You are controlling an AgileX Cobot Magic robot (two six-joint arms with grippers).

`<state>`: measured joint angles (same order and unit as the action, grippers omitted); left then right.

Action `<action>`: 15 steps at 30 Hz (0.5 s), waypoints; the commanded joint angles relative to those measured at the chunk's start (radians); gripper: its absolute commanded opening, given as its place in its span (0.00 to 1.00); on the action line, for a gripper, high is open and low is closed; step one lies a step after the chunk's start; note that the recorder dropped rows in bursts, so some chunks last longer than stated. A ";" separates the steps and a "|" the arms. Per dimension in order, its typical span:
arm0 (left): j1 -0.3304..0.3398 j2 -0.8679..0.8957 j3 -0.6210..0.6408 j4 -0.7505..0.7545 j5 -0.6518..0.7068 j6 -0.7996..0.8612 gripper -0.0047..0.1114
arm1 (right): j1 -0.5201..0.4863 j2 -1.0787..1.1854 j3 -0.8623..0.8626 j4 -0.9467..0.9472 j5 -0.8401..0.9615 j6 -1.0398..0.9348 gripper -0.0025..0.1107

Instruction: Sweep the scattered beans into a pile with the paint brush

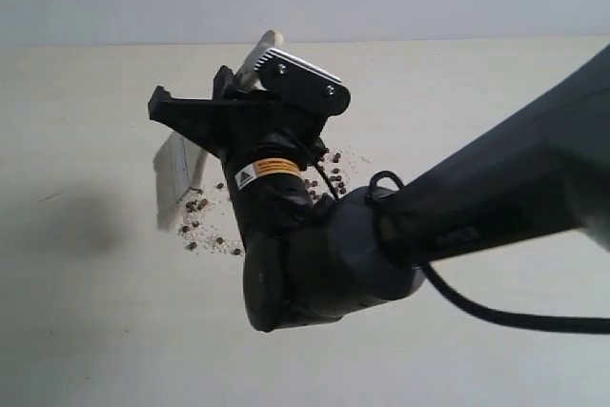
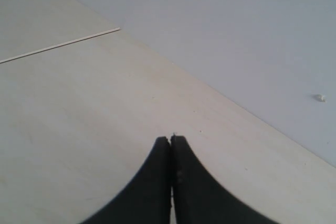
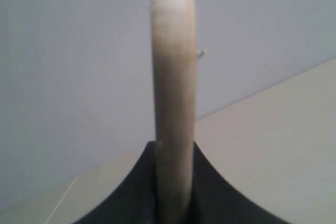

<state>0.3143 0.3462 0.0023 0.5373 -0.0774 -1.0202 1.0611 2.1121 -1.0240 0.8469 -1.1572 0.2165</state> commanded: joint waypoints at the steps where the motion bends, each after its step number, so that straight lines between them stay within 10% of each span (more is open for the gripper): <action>1: 0.001 -0.008 -0.002 -0.006 -0.002 0.000 0.04 | 0.010 0.048 -0.073 0.016 0.039 -0.008 0.02; 15: 0.001 -0.008 -0.002 -0.006 -0.002 0.000 0.04 | 0.010 0.088 -0.170 0.194 0.184 -0.356 0.02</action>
<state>0.3143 0.3462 0.0023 0.5373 -0.0774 -1.0202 1.0687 2.2004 -1.1826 1.0108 -0.9901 -0.0790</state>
